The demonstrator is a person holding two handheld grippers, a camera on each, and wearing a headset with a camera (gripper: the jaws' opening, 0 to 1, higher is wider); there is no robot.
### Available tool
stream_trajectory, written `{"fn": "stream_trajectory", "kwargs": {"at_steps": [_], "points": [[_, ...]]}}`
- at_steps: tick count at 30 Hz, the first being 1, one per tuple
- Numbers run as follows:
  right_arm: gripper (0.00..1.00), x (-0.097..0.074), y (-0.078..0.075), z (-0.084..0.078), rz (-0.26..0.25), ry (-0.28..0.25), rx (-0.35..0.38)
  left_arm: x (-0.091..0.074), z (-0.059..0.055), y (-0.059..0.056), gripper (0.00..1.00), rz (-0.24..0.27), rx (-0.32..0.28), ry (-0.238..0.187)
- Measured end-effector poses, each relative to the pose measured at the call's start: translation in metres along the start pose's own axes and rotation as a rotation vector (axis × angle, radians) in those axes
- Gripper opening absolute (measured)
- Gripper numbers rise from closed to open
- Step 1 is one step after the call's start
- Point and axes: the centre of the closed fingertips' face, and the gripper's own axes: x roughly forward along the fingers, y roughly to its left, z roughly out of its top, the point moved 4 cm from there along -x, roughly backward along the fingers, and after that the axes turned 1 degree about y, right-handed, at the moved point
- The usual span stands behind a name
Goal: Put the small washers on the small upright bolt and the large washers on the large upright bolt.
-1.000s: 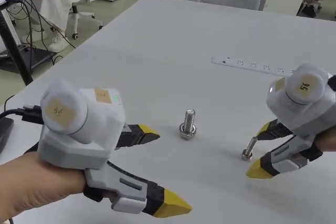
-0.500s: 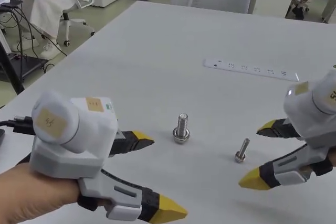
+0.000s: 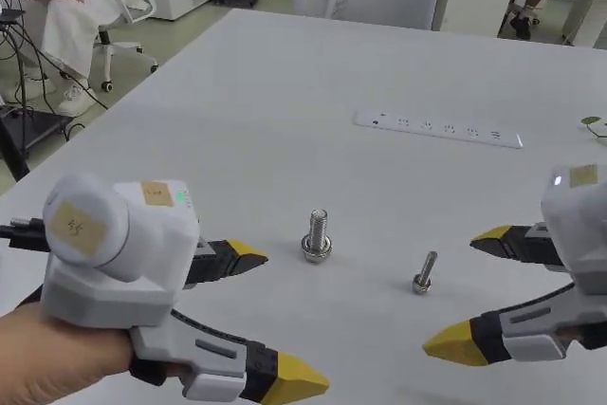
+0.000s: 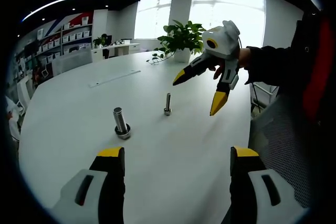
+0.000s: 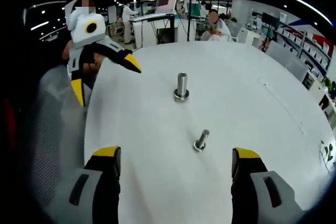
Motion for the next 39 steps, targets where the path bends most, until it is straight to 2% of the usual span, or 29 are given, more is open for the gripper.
{"fn": "stream_trajectory", "kwargs": {"at_steps": [5,17,22,27,31,39], "points": [[0.89,-0.007,0.012,-0.002,-0.013,-0.031,0.027,-0.001,0.001,0.001,0.82,0.004,-0.002,-0.004],[0.9,-0.027,0.028,-0.012,-0.071,-0.104,0.115,-0.002,0.003,0.001,0.82,0.009,0.0,-0.011],[0.9,-0.03,0.037,-0.015,-0.088,-0.13,0.14,-0.005,0.005,0.002,0.82,0.017,0.004,-0.018],[0.9,-0.035,0.038,-0.019,-0.123,-0.153,0.168,-0.008,0.007,0.004,0.83,0.028,0.006,-0.027],[0.9,-0.036,0.039,-0.023,-0.136,-0.152,0.18,-0.008,0.008,0.004,0.83,0.028,0.009,-0.028],[0.9,-0.037,0.042,-0.018,-0.148,-0.172,0.191,-0.009,0.006,0.004,0.83,0.033,0.007,-0.026]]}}
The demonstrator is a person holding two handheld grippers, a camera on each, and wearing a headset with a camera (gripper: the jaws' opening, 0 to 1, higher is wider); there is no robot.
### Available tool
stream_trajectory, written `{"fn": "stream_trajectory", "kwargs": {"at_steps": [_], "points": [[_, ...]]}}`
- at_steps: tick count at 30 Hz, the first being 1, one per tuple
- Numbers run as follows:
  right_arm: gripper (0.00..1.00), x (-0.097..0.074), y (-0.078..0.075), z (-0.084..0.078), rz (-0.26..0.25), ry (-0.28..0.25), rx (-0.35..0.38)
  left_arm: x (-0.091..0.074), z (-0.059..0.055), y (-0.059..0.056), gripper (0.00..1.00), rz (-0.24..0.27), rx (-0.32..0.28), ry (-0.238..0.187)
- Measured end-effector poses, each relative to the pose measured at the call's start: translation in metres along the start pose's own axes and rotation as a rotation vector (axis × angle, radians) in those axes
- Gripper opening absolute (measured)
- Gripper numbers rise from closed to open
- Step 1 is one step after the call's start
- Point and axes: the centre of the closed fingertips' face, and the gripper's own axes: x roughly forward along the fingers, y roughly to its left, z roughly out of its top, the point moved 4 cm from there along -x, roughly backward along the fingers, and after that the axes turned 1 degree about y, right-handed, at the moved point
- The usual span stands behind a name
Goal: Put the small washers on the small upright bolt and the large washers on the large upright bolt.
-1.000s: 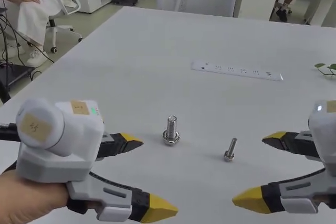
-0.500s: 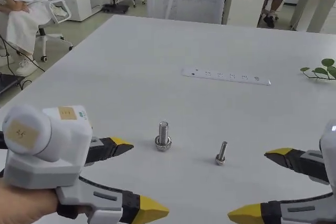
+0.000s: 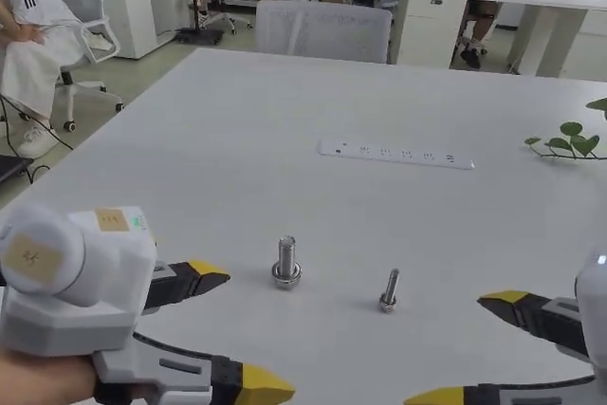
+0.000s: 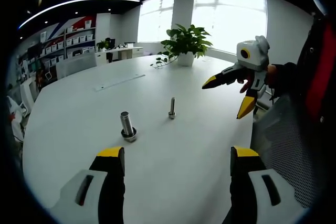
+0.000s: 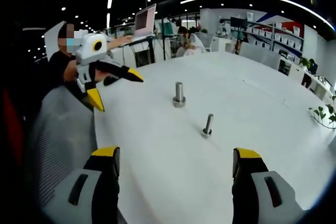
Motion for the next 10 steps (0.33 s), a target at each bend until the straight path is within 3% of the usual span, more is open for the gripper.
{"fn": "stream_trajectory", "kwargs": {"at_steps": [10], "points": [[0.9,-0.0013,0.0018,0.0028,-0.009,-0.001,-0.006,-0.0018,-0.0011,0.0005,0.82,-0.002,-0.007,-0.003]]}}
